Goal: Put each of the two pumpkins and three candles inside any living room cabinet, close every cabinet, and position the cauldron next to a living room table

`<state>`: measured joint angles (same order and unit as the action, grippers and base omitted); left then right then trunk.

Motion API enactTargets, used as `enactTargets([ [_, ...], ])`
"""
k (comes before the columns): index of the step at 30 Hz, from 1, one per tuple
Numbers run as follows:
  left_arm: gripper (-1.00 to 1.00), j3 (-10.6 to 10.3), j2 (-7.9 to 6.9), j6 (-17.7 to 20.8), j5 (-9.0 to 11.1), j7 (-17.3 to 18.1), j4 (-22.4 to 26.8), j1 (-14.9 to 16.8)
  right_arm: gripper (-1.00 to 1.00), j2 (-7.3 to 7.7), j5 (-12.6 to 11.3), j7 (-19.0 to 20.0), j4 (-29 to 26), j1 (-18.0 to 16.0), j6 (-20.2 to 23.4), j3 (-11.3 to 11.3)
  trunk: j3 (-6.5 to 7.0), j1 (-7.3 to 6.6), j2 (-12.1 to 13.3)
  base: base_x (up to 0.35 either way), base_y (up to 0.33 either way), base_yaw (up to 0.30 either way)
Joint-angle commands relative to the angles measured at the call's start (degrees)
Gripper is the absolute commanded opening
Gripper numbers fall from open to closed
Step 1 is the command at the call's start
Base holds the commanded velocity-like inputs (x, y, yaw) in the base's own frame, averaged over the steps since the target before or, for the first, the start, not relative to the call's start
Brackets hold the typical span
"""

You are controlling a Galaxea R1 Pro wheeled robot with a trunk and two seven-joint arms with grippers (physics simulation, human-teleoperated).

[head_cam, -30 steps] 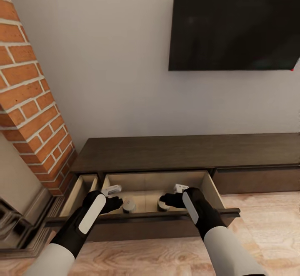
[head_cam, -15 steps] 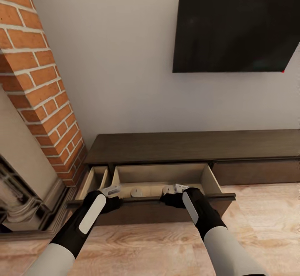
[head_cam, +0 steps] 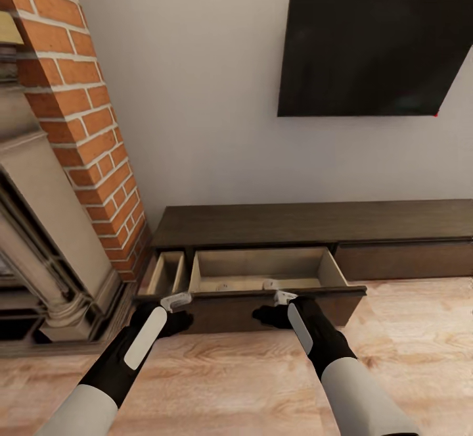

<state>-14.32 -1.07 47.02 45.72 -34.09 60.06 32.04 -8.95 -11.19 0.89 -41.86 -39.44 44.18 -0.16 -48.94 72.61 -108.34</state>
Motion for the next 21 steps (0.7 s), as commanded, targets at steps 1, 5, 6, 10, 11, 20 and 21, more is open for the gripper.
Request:
enactTargets([
  [1,1.0,-0.19,-0.07,0.01,0.6,-0.6,0.06,0.04,1.0,-0.01,0.03,0.08,-0.07,-0.02,0.27,-0.02,0.13,-0.26,0.39,-0.307,0.13,0.101],
  [5,1.0,-0.07,-0.14,0.01,0.63,-0.57,0.04,0.04,1.0,-0.02,0.13,0.02,0.59,-0.02,0.02,0.03,0.49,-0.7,1.19,-0.307,0.123,0.222],
  [6,1.0,-0.01,-0.13,0.01,0.65,-0.56,-0.04,0.04,1.0,0.0,0.16,0.04,0.7,-0.02,-0.04,0.11,0.49,-0.7,1.19,-0.298,0.076,0.256],
  [10,1.0,-0.2,-0.04,0.01,0.69,-0.56,-0.54,0.04,1.0,0.08,0.18,0.07,0.87,0.0,0.04,0.3,0.43,-0.7,1.19,-0.262,0.028,0.268],
  [11,1.0,-0.16,-0.05,0.01,0.63,-0.56,-0.44,0.04,1.0,0.11,0.19,0.09,0.89,0.02,0.04,0.32,0.41,-0.7,1.19,-0.242,0.008,0.273],
  [20,1.0,-0.42,-0.04,-3.88,0.61,-0.07,-13.75,-0.43,1.0,0.6,0.24,0.24,1.03,0.8,-4.47,0.31,0.23,-0.7,1.19,-0.265,0.002,0.274],
  [21,1.0,-0.43,-0.05,-5.63,0.58,-0.02,-15.71,-0.45,1.0,0.63,0.26,0.28,1.33,1.03,-5.82,0.32,0.2,-0.7,1.19,-0.161,0.0,0.269],
])
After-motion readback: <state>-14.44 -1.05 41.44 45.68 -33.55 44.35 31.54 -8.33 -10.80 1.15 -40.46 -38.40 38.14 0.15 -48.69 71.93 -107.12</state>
